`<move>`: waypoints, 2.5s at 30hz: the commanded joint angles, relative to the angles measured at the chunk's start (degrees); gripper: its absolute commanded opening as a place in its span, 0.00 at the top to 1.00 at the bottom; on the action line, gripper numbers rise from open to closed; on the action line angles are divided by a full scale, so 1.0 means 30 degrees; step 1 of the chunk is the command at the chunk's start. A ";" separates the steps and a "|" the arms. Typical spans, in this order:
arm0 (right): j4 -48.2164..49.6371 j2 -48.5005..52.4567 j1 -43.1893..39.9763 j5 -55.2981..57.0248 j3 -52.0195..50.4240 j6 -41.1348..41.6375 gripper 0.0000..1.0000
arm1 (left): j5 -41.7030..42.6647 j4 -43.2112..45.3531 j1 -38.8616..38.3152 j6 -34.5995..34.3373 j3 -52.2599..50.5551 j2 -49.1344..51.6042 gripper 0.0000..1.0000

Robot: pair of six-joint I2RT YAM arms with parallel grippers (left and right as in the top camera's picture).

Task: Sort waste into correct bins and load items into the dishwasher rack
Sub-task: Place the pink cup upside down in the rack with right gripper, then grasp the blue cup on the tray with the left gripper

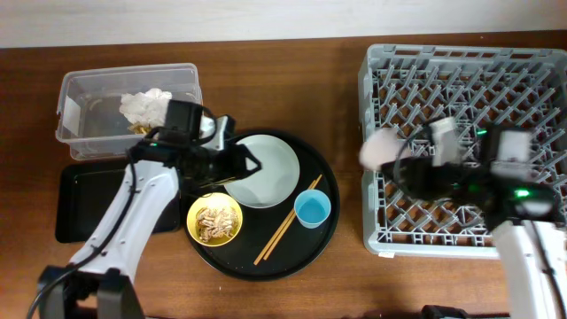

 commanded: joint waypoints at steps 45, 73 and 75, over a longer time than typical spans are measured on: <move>-0.4881 0.3563 -0.2616 0.5515 0.4284 0.2266 0.14 | -0.6484 0.0852 -0.5421 0.0991 0.0029 -0.2011 0.34; -0.4896 0.3636 0.1836 0.7890 0.4277 0.1865 0.02 | -0.3679 0.2229 -0.7315 0.0124 0.0459 0.3300 0.99; -0.4852 0.3643 0.1836 0.7883 0.4269 0.1865 0.02 | -0.1698 0.2280 -0.6397 0.0117 0.0670 0.2747 1.00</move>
